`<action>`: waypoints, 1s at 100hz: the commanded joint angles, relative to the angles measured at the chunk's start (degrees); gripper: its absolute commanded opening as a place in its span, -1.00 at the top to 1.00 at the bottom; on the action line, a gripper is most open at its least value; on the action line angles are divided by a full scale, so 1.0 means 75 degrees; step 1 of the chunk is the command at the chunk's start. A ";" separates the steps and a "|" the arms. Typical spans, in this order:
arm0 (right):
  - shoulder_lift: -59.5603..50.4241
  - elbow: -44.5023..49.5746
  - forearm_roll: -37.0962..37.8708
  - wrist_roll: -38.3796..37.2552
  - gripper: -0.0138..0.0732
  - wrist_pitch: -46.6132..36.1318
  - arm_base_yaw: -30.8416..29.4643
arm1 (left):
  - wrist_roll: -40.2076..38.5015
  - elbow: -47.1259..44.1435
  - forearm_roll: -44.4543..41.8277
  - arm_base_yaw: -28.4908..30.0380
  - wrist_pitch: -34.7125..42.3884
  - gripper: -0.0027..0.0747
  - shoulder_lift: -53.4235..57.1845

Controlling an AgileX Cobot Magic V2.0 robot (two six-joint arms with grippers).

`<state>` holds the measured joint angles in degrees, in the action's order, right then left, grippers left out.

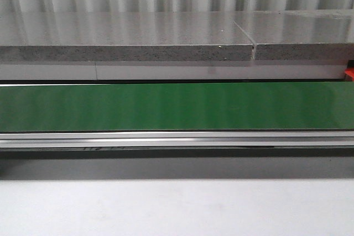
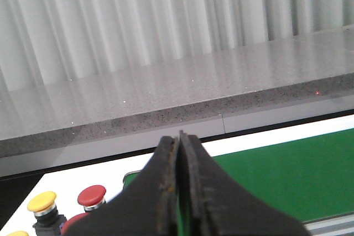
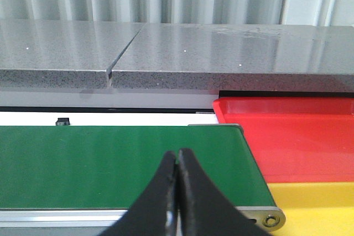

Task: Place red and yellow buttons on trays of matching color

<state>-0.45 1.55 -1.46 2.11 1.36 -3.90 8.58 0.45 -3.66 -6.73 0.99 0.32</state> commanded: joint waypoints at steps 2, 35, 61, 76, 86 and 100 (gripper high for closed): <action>-0.0105 -0.0112 0.0055 -0.0002 0.77 -0.0578 -0.0038 | -0.0097 -0.0415 -0.0014 -0.0018 0.0710 0.99 0.0294; -0.0105 -0.0112 0.0055 -0.0002 0.77 -0.0578 -0.0038 | -0.0097 -0.0002 0.0536 -0.0002 0.0246 0.99 0.0294; -0.0105 -0.0112 0.0055 -0.0002 0.77 -0.0578 -0.0038 | -0.0097 0.1486 0.0670 0.0366 -0.1563 0.99 -0.0572; -0.0105 -0.0112 0.0055 -0.0002 0.77 -0.0578 -0.0038 | -0.0097 0.2495 0.0670 0.0401 -0.2470 0.98 -0.1468; -0.0105 -0.0112 0.0055 -0.0002 0.77 -0.0578 -0.0038 | -0.0097 0.2972 0.0670 0.0401 -0.2653 0.98 -0.2054; -0.0105 -0.0112 0.0055 -0.0002 0.77 -0.0578 -0.0038 | -0.0097 0.3548 0.0670 0.0401 -0.2998 0.79 -0.2904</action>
<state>-0.45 1.55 -1.46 2.11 1.36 -3.90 8.58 22.71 0.75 -3.87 -23.50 -16.92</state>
